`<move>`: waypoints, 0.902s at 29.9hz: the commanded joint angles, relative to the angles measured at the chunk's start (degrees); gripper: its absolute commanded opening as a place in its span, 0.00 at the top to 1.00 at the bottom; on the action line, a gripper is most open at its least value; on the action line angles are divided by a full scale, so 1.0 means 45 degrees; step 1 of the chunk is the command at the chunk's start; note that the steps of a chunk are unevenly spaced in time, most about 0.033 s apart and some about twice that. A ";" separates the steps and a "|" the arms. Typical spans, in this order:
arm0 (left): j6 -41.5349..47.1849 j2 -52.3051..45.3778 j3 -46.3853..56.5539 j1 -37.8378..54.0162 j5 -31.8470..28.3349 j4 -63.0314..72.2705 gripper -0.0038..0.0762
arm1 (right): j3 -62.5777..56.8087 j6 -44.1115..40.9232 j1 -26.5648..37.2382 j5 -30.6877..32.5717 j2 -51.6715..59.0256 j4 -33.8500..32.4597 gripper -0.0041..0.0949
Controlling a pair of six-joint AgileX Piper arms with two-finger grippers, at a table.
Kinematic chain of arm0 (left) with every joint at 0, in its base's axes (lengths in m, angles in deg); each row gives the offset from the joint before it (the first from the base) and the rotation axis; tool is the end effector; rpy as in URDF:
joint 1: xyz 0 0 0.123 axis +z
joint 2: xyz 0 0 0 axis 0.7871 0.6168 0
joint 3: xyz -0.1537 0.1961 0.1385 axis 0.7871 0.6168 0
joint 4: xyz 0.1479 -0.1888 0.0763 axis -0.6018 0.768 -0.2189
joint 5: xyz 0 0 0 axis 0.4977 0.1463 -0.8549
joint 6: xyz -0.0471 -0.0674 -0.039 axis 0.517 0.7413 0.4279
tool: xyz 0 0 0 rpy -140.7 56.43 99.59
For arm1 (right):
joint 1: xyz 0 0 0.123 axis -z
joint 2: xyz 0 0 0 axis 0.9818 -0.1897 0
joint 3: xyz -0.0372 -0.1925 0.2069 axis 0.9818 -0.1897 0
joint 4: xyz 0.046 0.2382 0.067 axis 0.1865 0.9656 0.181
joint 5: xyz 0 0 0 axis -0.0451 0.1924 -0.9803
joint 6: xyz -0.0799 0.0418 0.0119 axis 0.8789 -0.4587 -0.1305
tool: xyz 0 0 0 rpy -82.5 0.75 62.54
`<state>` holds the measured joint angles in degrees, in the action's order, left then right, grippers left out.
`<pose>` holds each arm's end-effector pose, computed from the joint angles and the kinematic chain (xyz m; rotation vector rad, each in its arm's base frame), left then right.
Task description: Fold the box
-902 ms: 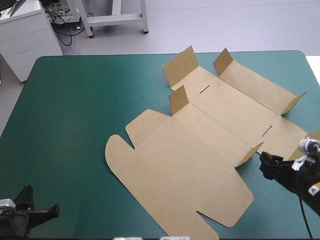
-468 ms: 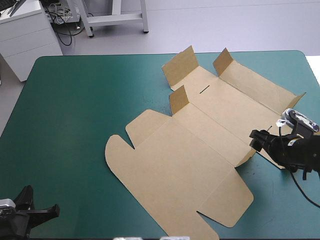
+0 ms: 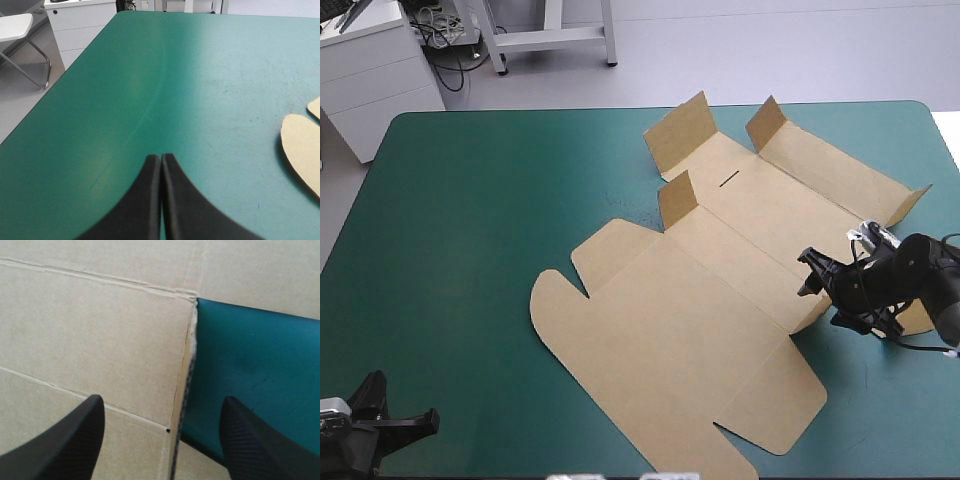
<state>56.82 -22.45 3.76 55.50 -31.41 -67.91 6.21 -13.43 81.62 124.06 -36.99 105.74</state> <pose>0.0054 0.0084 0.2775 -0.1871 1.8679 0.0765 0.2410 0.0141 0.2573 0.8681 2.7094 0.5212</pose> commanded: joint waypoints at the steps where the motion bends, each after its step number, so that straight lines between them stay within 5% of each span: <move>1: 0.0088 -0.0120 -0.0229 -0.0003 -0.0943 0.0061 0.99 | 0.0432 -0.0236 0.0015 -0.0078 -0.0046 0.0083 0.49; 7: 0.0088 -0.0120 -0.0229 -0.0003 -0.0943 0.0061 0.99 | 0.0432 -0.0133 0.0015 0.0557 -0.0257 -0.0427 0.96; 14: 0.0088 -0.0120 -0.0229 -0.0003 -0.0943 0.0061 0.99 | 0.0463 0.0140 0.0015 0.0894 -0.0280 -0.1256 0.97; 27: 0.0088 -0.0120 -0.0229 -0.0003 -0.0943 0.0061 0.99 | 0.3553 0.7698 0.0015 0.1945 -0.1234 -0.1523 0.97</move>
<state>56.82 -22.45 3.99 55.50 -31.41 -67.91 16.84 13.69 81.60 131.17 -41.55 99.06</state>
